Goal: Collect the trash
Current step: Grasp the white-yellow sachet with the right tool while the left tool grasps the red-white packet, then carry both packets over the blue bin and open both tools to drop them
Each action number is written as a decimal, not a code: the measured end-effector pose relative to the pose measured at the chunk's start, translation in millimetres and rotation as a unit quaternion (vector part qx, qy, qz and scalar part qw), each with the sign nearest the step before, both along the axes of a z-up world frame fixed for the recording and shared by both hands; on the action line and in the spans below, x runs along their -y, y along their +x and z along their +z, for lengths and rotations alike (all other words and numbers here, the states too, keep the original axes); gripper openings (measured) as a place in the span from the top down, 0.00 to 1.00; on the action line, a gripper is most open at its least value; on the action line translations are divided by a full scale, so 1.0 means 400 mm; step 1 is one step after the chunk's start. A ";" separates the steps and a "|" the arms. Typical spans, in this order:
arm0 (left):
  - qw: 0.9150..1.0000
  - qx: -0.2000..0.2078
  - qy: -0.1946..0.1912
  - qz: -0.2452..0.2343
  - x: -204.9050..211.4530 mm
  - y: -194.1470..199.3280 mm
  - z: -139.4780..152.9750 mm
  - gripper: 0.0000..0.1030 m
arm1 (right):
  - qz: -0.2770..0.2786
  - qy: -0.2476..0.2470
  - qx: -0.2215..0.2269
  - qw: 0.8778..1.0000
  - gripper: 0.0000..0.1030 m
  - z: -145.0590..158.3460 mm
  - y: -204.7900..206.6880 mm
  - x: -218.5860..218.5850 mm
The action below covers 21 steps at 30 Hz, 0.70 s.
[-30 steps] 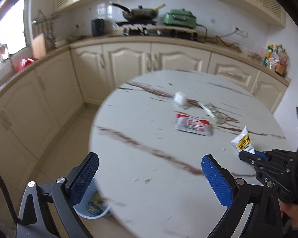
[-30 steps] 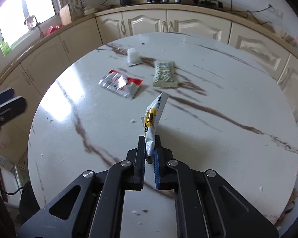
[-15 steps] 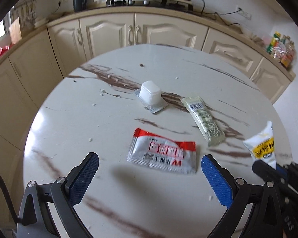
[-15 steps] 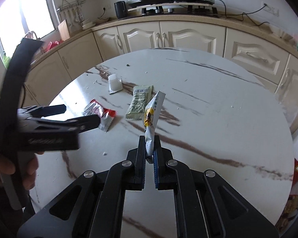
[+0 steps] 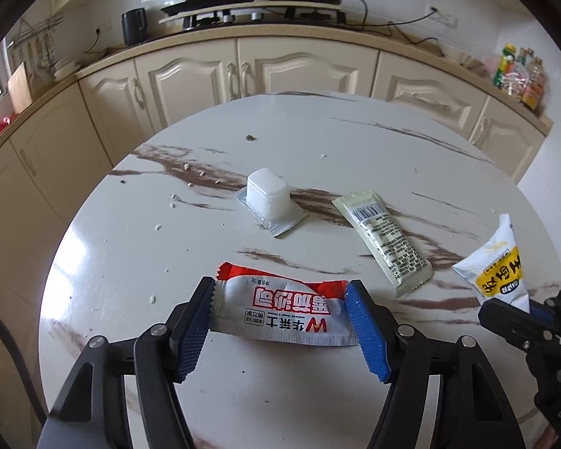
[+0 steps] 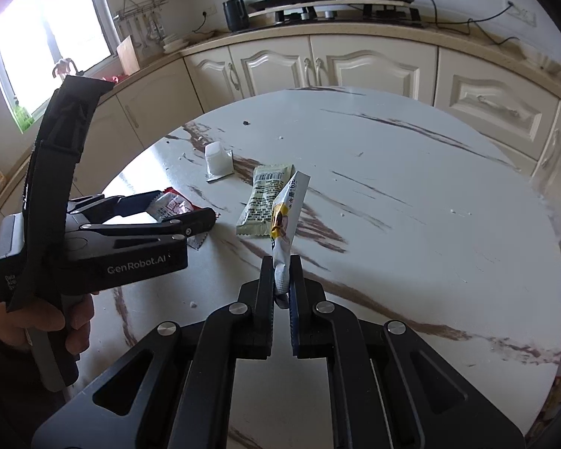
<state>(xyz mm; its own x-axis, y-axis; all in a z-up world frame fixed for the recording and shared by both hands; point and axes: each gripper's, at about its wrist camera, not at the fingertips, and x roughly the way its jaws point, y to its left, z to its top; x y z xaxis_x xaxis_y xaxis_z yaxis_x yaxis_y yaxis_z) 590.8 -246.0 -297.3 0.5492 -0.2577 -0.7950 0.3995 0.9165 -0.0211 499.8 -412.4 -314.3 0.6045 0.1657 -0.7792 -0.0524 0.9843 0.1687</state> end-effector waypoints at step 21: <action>0.988 0.004 -0.140 -0.064 -0.189 -0.145 0.119 0.92 | 0.014 -0.005 0.012 1.000 0.93 0.060 -0.022 -0.096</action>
<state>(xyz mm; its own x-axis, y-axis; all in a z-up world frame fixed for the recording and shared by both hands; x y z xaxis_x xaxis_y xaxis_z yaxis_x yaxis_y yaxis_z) 532.7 -170.4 -249.7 0.5040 -0.5338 -0.6790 0.5125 0.8177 -0.2623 491.0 -374.0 -290.4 0.6181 0.1752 -0.7663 -0.0830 0.9839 0.1580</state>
